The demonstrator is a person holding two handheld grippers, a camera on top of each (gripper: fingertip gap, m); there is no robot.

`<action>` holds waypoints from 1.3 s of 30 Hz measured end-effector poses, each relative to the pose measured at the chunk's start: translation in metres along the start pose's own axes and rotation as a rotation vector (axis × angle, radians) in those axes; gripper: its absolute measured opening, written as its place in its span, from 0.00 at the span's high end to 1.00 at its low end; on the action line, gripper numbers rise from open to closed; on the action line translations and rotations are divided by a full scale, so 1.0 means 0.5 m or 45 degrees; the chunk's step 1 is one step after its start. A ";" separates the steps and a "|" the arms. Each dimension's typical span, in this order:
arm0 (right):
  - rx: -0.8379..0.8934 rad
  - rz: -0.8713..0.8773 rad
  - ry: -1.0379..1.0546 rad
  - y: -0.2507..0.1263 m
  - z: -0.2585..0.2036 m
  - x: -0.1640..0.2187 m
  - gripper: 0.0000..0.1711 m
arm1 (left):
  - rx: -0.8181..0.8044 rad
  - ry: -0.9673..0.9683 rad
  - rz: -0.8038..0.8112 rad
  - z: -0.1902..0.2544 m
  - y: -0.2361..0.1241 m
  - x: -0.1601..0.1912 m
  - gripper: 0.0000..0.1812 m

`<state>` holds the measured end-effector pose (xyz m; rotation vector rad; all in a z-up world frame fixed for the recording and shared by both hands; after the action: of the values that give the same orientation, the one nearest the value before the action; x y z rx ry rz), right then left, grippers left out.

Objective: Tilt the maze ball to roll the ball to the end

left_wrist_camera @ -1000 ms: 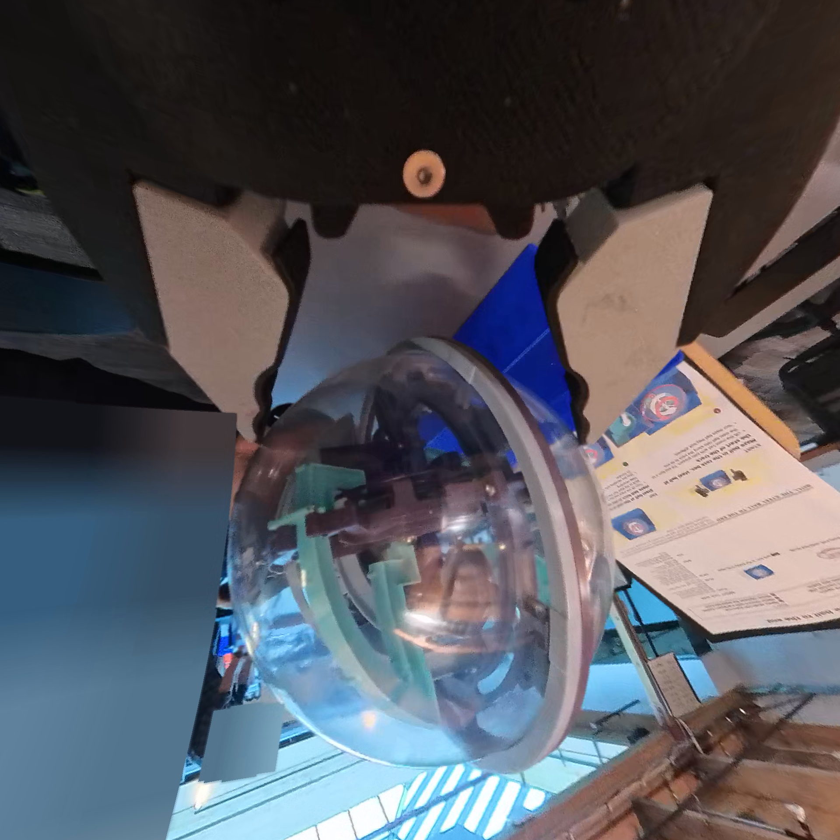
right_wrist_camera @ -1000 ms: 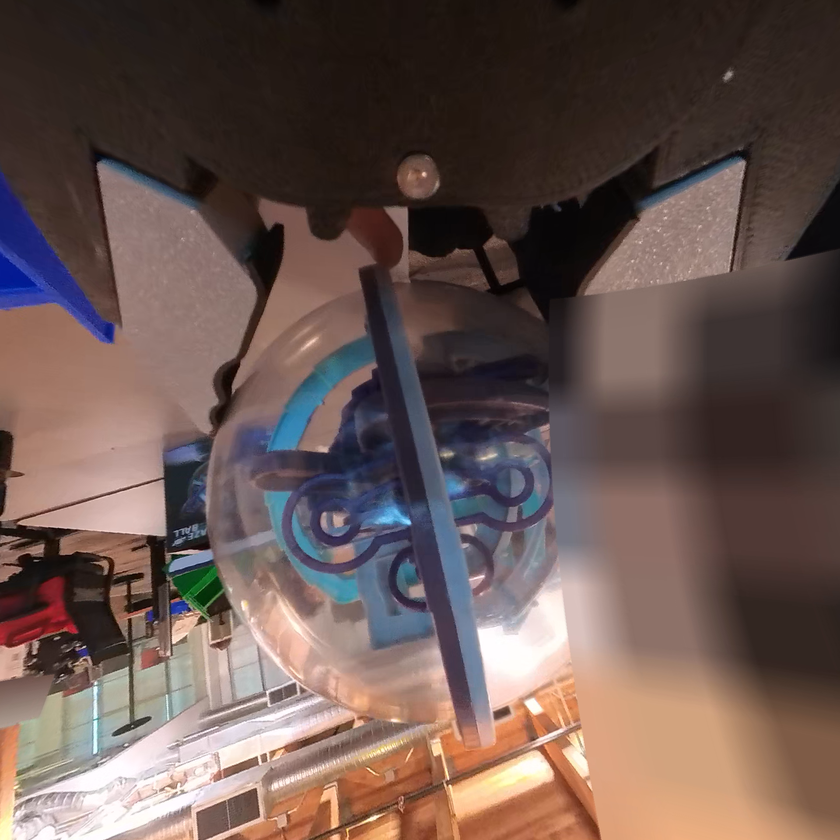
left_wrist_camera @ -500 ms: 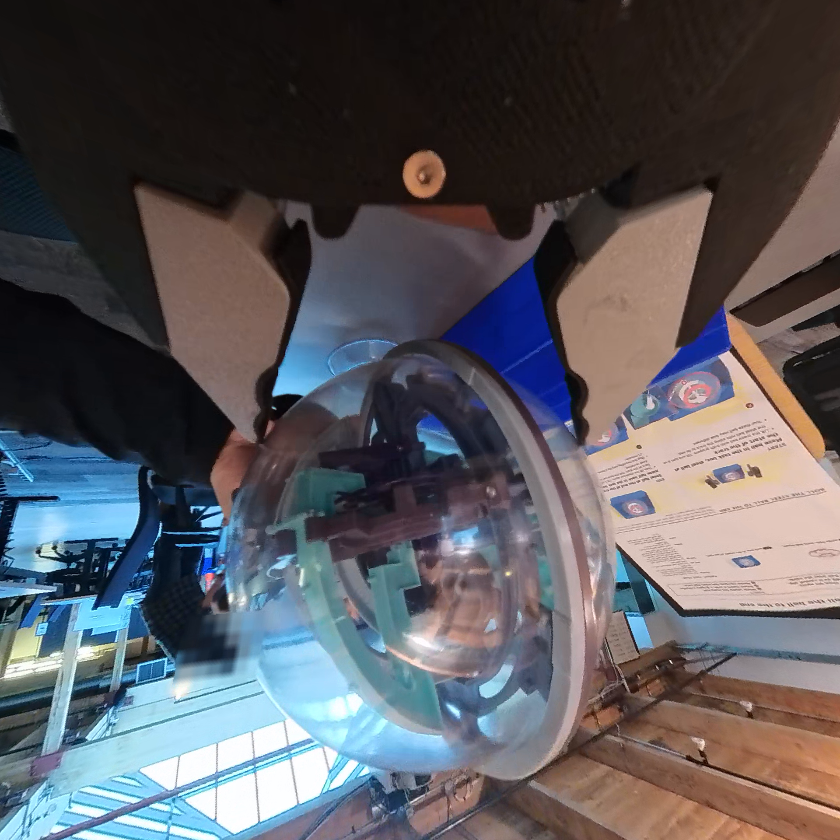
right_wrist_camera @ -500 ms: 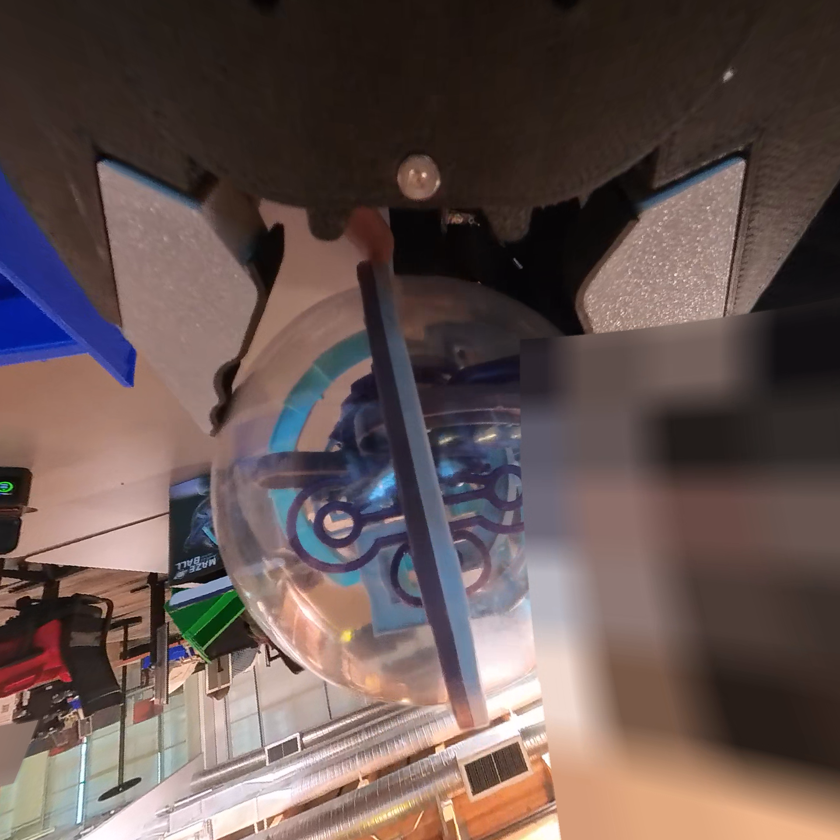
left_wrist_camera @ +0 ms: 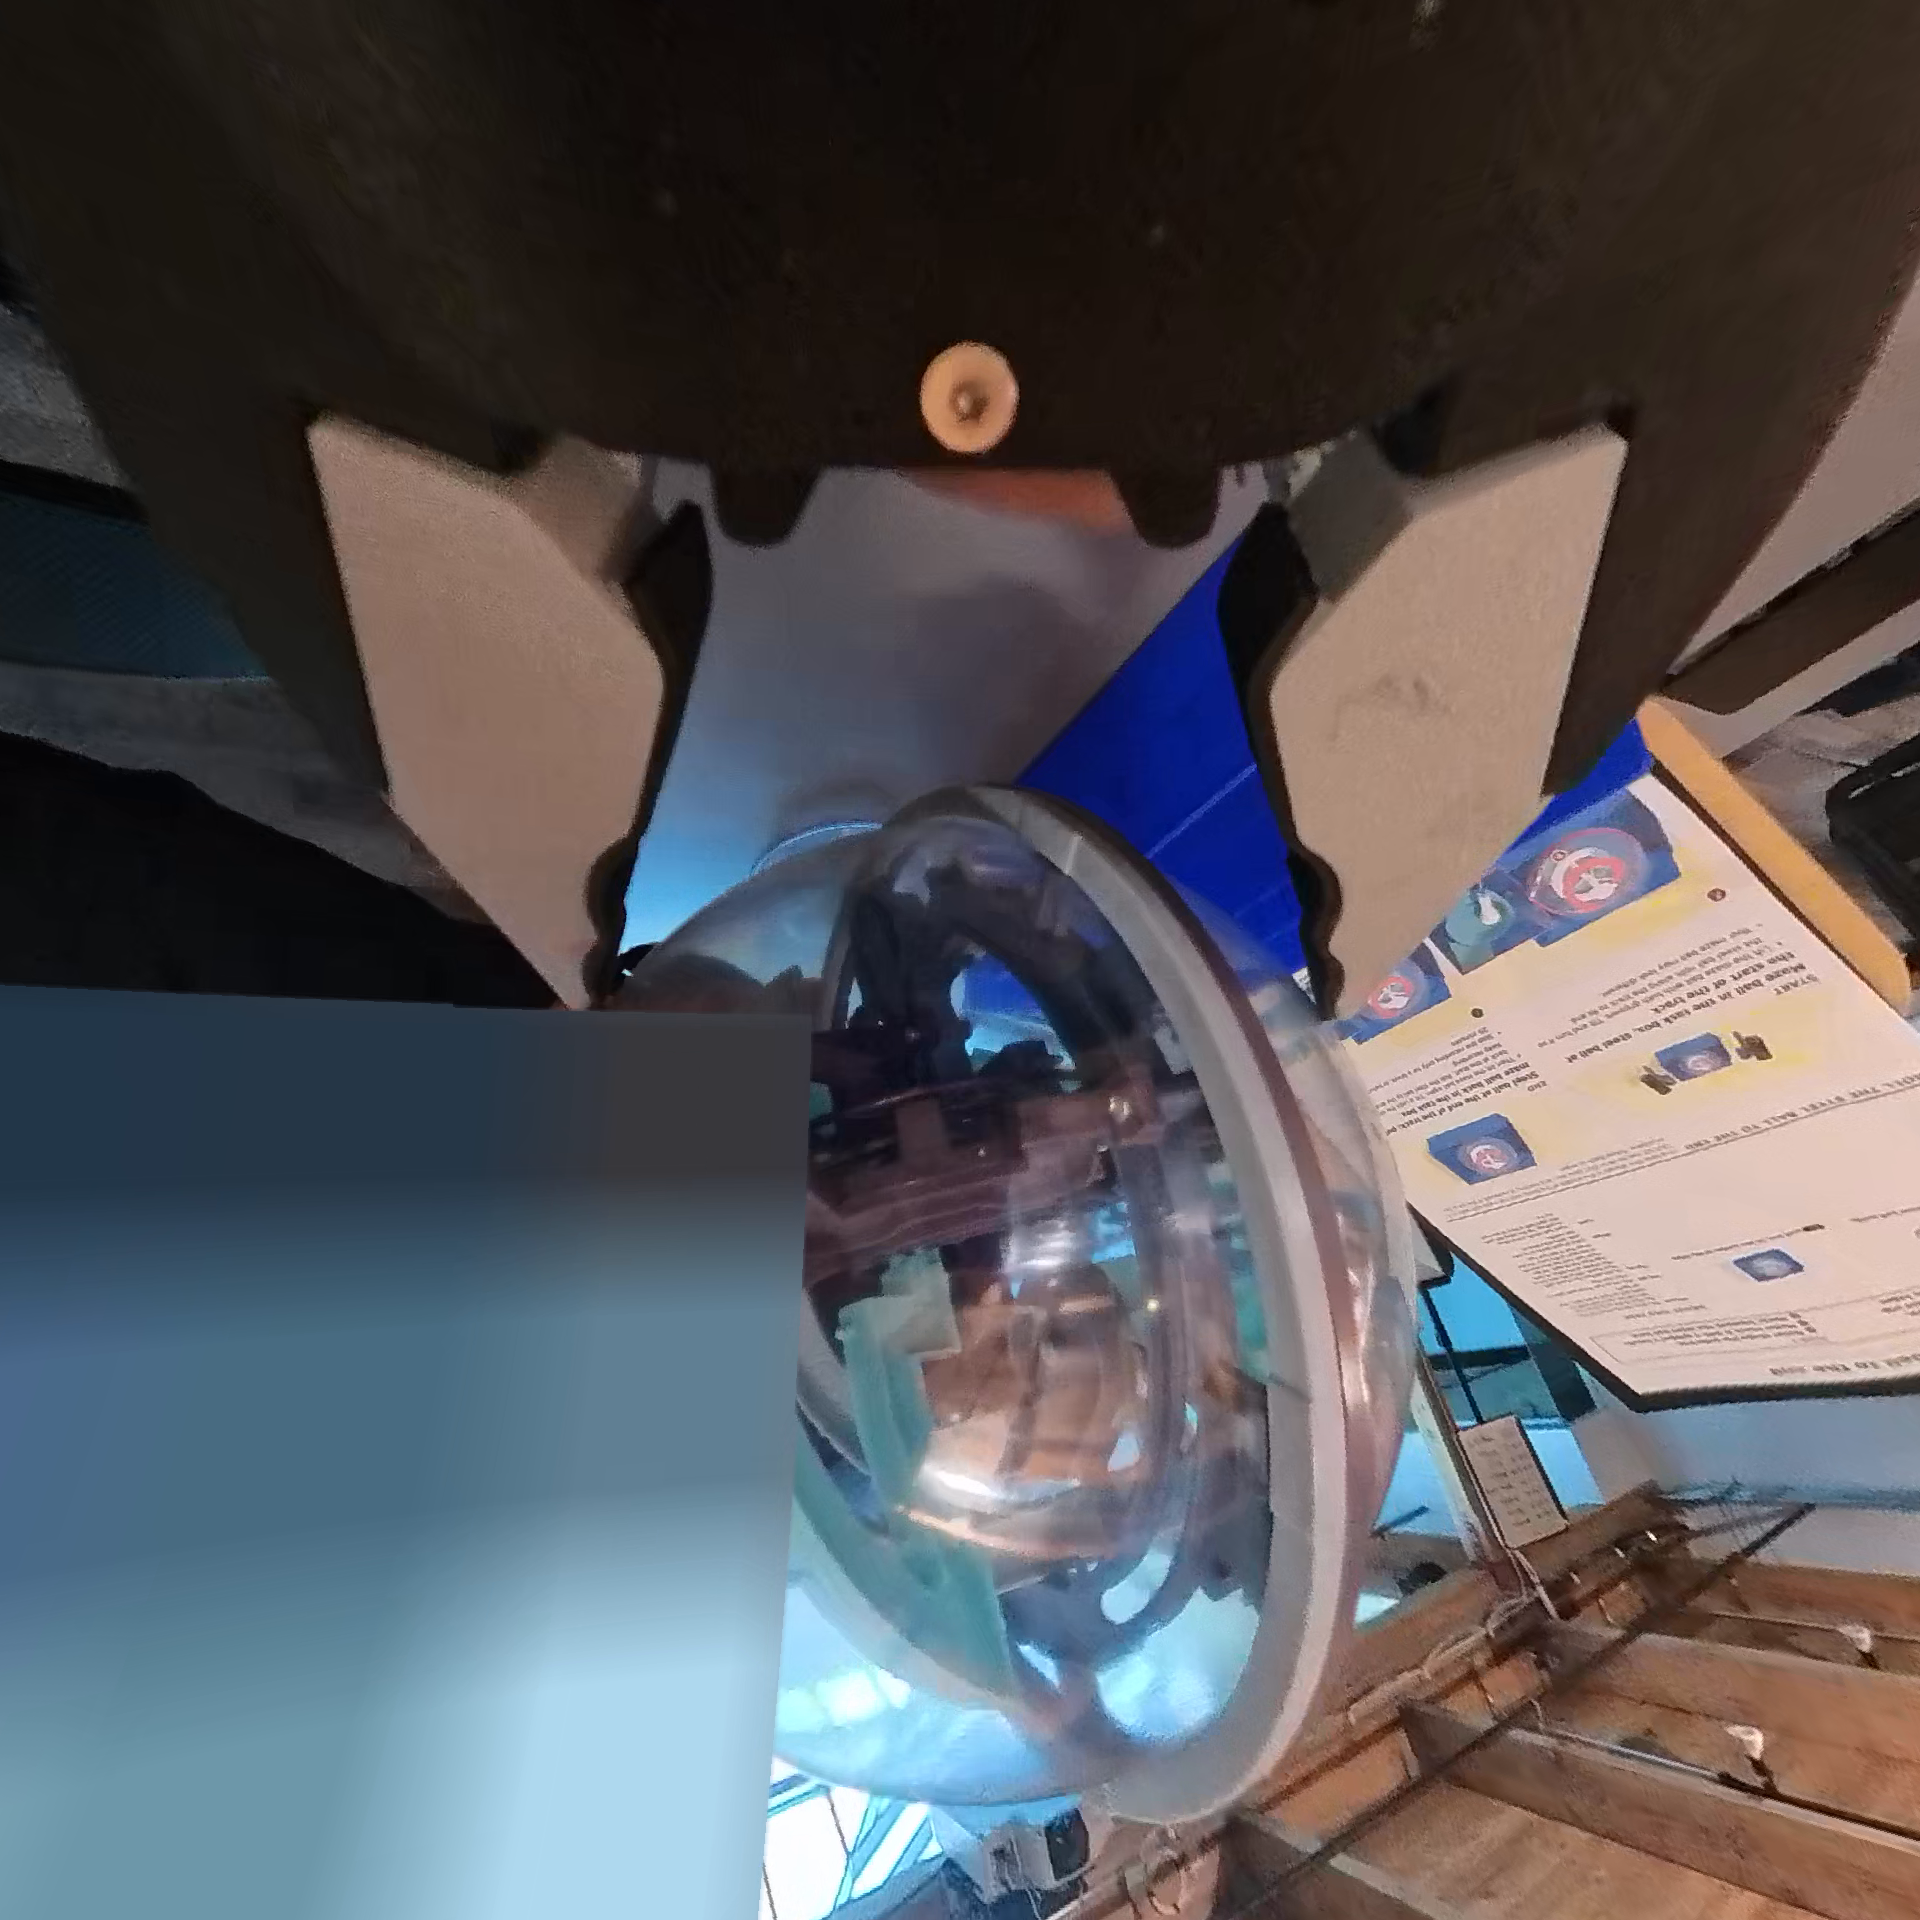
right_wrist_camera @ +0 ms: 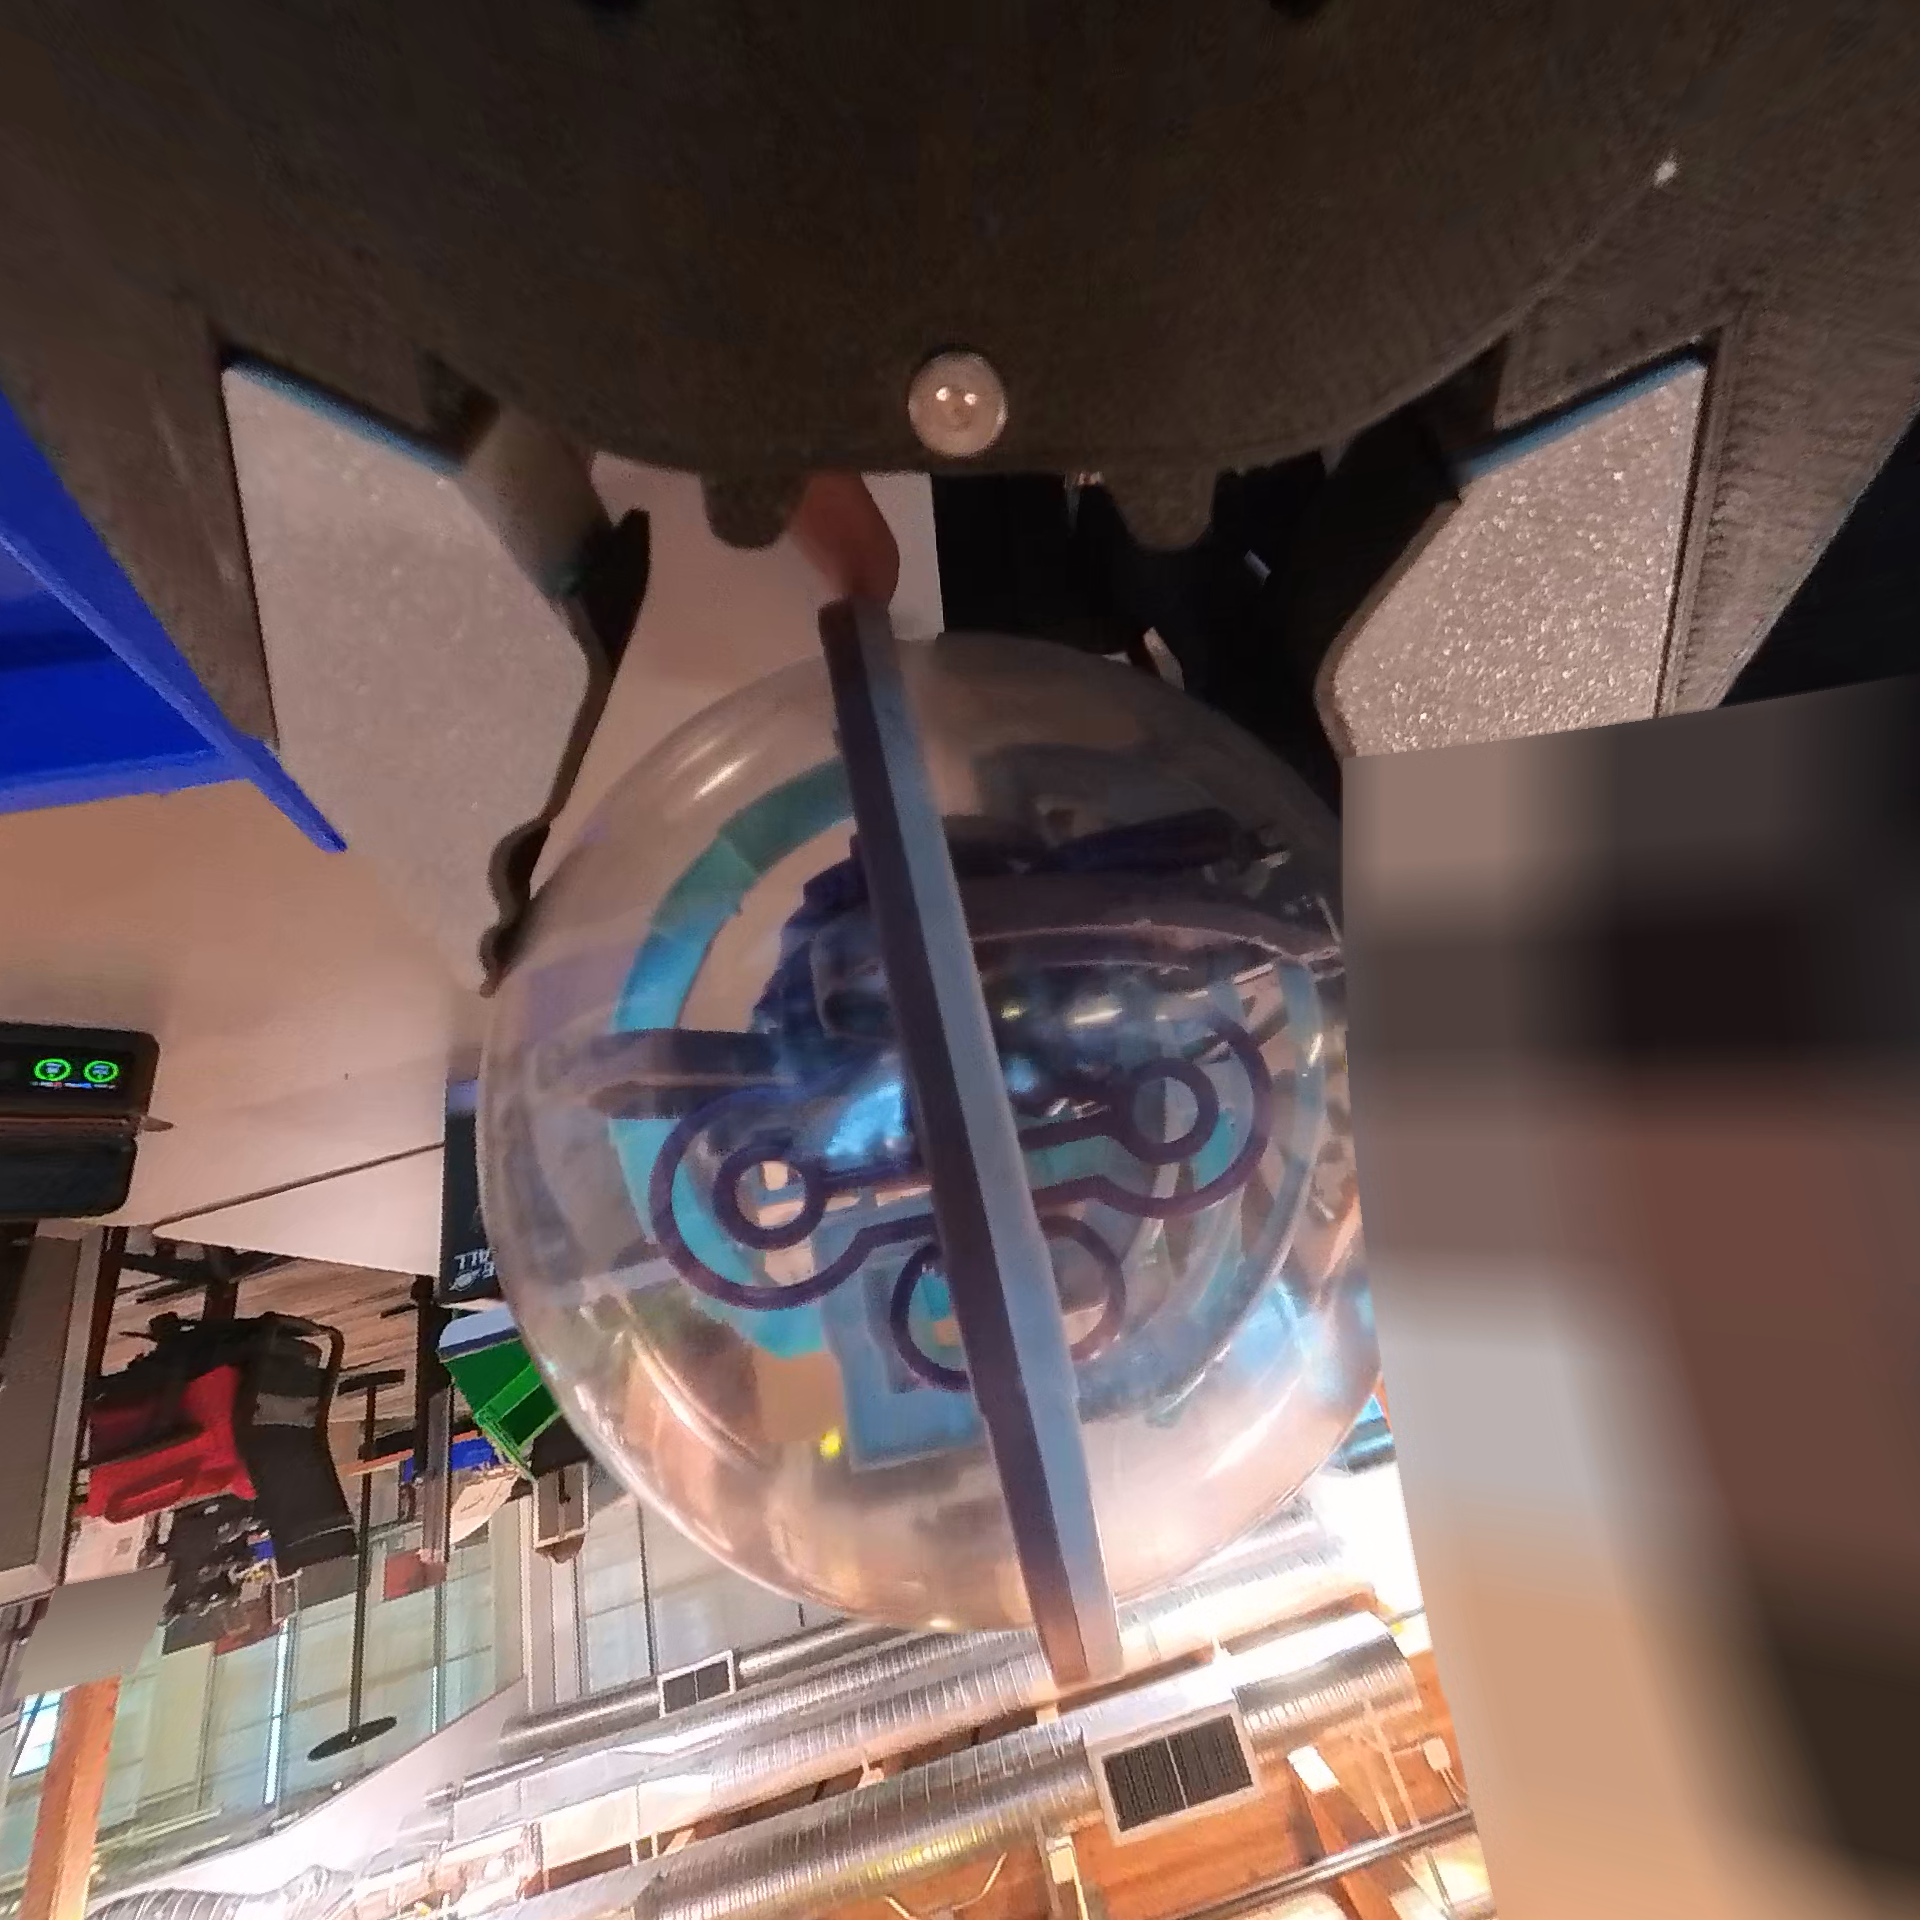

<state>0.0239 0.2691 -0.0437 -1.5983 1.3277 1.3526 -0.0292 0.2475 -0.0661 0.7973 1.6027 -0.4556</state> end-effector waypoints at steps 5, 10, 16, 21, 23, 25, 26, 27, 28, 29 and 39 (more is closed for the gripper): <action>-0.030 0.053 -0.001 0.001 -0.004 -0.002 0.09 | 0.022 0.048 -0.032 -0.002 -0.003 -0.014 0.30; -0.037 0.090 -0.035 -0.003 -0.011 -0.004 0.09 | 0.026 0.087 -0.053 0.005 -0.001 -0.018 0.30; -0.043 0.125 -0.058 -0.010 -0.018 0.001 0.09 | 0.042 0.121 -0.068 0.013 -0.001 -0.018 0.30; -0.041 0.143 -0.079 -0.013 -0.017 0.009 0.09 | 0.060 0.150 -0.086 0.015 -0.001 -0.013 0.30; -0.038 0.140 -0.091 -0.013 -0.017 0.011 0.09 | 0.066 0.163 -0.090 0.014 -0.001 -0.012 0.30; -0.026 0.139 -0.110 -0.012 -0.017 0.008 0.09 | 0.071 0.172 -0.097 0.011 -0.001 -0.011 0.30; -0.021 0.140 -0.122 -0.011 -0.017 0.006 0.09 | 0.075 0.181 -0.099 0.010 0.000 -0.012 0.30; -0.019 0.142 -0.133 -0.011 -0.017 0.004 0.09 | 0.078 0.192 -0.100 0.008 0.000 -0.015 0.30; -0.018 0.144 -0.142 -0.010 -0.017 0.002 0.09 | 0.080 0.202 -0.102 0.007 0.000 -0.017 0.30; -0.018 0.145 -0.151 -0.009 -0.018 -0.001 0.10 | 0.081 0.210 -0.101 0.005 0.001 -0.021 0.30; 0.171 -0.112 -0.207 -0.005 -0.017 -0.018 0.09 | 0.062 0.051 -0.081 0.005 0.014 0.016 0.30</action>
<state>0.0292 0.2646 -0.0330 -1.4096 1.2107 1.2834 -0.0228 0.2524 -0.0735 0.7977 1.6631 -0.5289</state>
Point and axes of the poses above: each gripper's, where its closed fingertips meet, y out along the fingers, x out of its underside, z = x × y across the jaws, the point moved 2 cm from there along -y, back along the fingers, and after that the axes turned 5 degrees about -x, right-handed, at the moved point
